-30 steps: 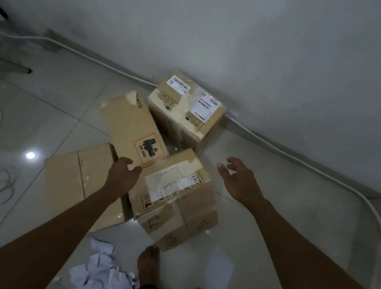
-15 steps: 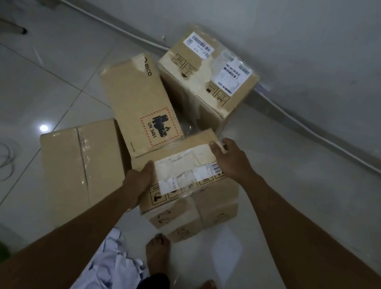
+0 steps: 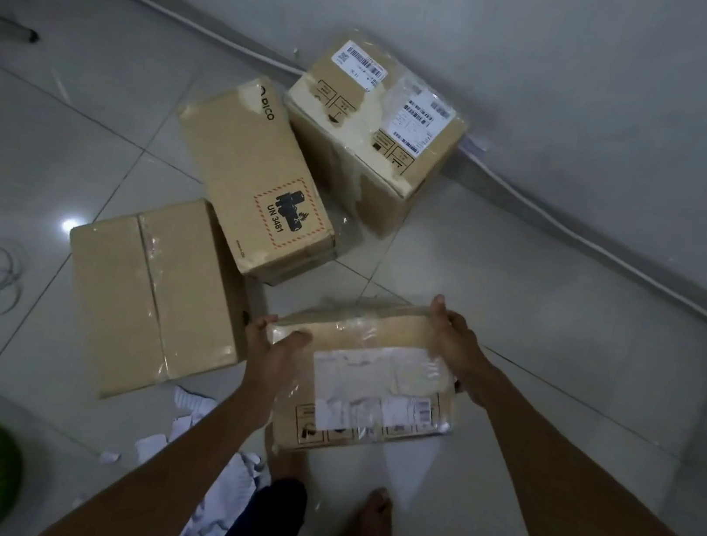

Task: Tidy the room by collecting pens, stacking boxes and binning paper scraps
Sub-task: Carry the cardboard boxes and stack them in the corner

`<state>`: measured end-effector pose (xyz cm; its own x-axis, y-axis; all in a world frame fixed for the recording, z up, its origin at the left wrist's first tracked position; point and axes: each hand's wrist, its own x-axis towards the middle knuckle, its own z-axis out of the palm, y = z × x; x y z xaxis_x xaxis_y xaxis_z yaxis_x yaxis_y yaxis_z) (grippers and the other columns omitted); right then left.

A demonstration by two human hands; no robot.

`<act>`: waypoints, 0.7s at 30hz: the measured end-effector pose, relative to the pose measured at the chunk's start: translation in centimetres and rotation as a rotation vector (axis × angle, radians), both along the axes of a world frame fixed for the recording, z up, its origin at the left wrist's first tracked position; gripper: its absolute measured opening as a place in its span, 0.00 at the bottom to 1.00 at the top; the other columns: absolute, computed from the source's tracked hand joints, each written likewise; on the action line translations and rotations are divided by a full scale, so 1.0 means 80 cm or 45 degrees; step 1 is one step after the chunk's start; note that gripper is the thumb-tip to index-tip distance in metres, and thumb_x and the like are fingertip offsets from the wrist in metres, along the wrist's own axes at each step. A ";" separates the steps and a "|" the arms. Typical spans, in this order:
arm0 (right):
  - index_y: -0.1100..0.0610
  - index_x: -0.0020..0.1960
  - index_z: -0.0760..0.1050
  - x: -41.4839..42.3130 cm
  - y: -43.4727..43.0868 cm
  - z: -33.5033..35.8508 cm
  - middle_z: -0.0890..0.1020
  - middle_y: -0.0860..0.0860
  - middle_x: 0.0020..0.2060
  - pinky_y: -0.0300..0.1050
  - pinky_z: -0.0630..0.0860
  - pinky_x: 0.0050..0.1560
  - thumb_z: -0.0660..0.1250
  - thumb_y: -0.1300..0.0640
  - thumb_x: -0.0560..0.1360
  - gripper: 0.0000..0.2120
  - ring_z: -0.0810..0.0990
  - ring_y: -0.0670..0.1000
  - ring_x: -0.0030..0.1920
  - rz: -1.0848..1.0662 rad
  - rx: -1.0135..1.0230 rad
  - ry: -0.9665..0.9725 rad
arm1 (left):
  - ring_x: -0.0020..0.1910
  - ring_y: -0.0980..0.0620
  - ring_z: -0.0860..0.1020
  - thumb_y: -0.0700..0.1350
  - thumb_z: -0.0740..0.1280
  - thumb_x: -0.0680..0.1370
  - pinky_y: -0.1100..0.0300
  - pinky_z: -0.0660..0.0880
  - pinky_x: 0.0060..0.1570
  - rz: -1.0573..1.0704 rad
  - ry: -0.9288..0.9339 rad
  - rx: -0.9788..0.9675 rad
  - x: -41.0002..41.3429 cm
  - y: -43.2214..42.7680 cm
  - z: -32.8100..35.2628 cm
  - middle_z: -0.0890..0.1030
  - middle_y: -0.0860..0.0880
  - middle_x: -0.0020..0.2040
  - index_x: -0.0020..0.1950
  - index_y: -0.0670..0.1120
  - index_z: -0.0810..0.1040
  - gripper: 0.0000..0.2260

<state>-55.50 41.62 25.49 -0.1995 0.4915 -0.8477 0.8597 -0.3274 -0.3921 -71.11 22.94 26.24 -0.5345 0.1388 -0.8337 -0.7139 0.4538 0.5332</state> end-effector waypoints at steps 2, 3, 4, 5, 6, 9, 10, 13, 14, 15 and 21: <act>0.60 0.64 0.72 0.014 -0.004 0.008 0.76 0.61 0.60 0.60 0.74 0.59 0.41 0.24 0.69 0.47 0.78 0.60 0.55 -0.069 0.000 -0.050 | 0.36 0.53 0.75 0.42 0.69 0.76 0.61 0.73 0.27 0.015 -0.038 0.014 0.004 -0.004 0.002 0.74 0.49 0.42 0.53 0.49 0.67 0.13; 0.61 0.62 0.73 0.020 -0.005 0.011 0.78 0.61 0.56 0.60 0.75 0.57 0.40 0.24 0.68 0.48 0.79 0.60 0.53 -0.111 -0.007 -0.057 | 0.37 0.53 0.74 0.45 0.69 0.76 0.60 0.72 0.31 0.017 -0.055 0.010 0.006 -0.006 0.003 0.74 0.50 0.41 0.49 0.50 0.67 0.10; 0.61 0.63 0.71 0.026 -0.005 0.012 0.78 0.60 0.56 0.58 0.76 0.54 0.41 0.24 0.69 0.46 0.79 0.60 0.53 -0.168 -0.022 -0.058 | 0.38 0.53 0.73 0.48 0.69 0.76 0.58 0.71 0.35 0.017 -0.072 0.008 0.007 -0.008 0.003 0.73 0.50 0.40 0.45 0.50 0.68 0.10; 0.60 0.65 0.68 0.033 -0.006 0.012 0.77 0.59 0.57 0.57 0.76 0.50 0.43 0.26 0.71 0.43 0.78 0.60 0.54 -0.234 -0.045 -0.057 | 0.38 0.52 0.73 0.50 0.69 0.76 0.57 0.70 0.37 0.003 -0.084 0.003 0.008 -0.010 0.002 0.73 0.50 0.40 0.42 0.51 0.67 0.11; 0.58 0.67 0.65 0.041 -0.006 0.011 0.76 0.58 0.58 0.55 0.75 0.46 0.46 0.27 0.73 0.40 0.77 0.60 0.55 -0.298 -0.073 -0.050 | 0.38 0.52 0.73 0.49 0.69 0.76 0.57 0.69 0.35 -0.030 -0.081 -0.012 0.010 -0.011 0.001 0.72 0.49 0.40 0.39 0.51 0.66 0.12; 0.56 0.64 0.65 0.062 -0.009 0.000 0.77 0.56 0.54 0.51 0.73 0.41 0.58 0.36 0.76 0.27 0.78 0.58 0.50 -0.441 -0.192 -0.002 | 0.35 0.52 0.72 0.42 0.69 0.75 0.58 0.65 0.29 -0.143 -0.063 -0.089 0.022 -0.019 -0.009 0.72 0.47 0.42 0.39 0.51 0.64 0.13; 0.58 0.63 0.66 0.069 -0.010 -0.008 0.77 0.58 0.54 0.50 0.74 0.41 0.61 0.41 0.77 0.24 0.78 0.59 0.50 -0.443 -0.200 0.010 | 0.36 0.51 0.73 0.40 0.69 0.75 0.58 0.65 0.29 -0.148 -0.079 -0.100 0.027 -0.022 -0.013 0.73 0.47 0.43 0.42 0.51 0.66 0.12; 0.65 0.56 0.70 0.096 -0.021 -0.041 0.77 0.62 0.51 0.47 0.74 0.39 0.63 0.55 0.74 0.15 0.78 0.60 0.47 -0.416 -0.166 0.013 | 0.45 0.47 0.79 0.34 0.70 0.72 0.57 0.73 0.35 -0.123 -0.217 -0.036 0.040 -0.035 -0.031 0.79 0.45 0.55 0.61 0.49 0.70 0.22; 0.64 0.53 0.71 0.106 -0.028 -0.050 0.76 0.62 0.49 0.47 0.73 0.40 0.62 0.55 0.73 0.14 0.78 0.60 0.46 -0.409 -0.176 -0.005 | 0.48 0.45 0.80 0.31 0.70 0.71 0.56 0.74 0.38 -0.136 -0.258 -0.016 0.043 -0.041 -0.037 0.79 0.43 0.58 0.67 0.48 0.68 0.27; 0.65 0.55 0.71 0.114 -0.037 -0.059 0.77 0.62 0.50 0.49 0.75 0.42 0.61 0.54 0.73 0.16 0.78 0.60 0.47 -0.412 -0.206 -0.024 | 0.50 0.44 0.80 0.29 0.68 0.70 0.55 0.75 0.38 -0.166 -0.278 -0.010 0.044 -0.048 -0.044 0.79 0.42 0.59 0.70 0.47 0.66 0.31; 0.63 0.70 0.59 0.130 -0.085 -0.101 0.72 0.59 0.61 0.55 0.74 0.59 0.58 0.35 0.76 0.37 0.75 0.59 0.58 -0.471 -0.218 -0.080 | 0.53 0.38 0.76 0.33 0.65 0.53 0.55 0.73 0.40 -0.543 -0.182 -0.096 0.069 -0.076 -0.083 0.78 0.40 0.55 0.58 0.46 0.76 0.32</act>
<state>-45.08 34.83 17.43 0.0185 0.3709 -0.9285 0.6924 -0.6747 -0.2557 -65.59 16.84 19.60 -0.3211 0.2580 -0.9112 -0.5187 0.7571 0.3972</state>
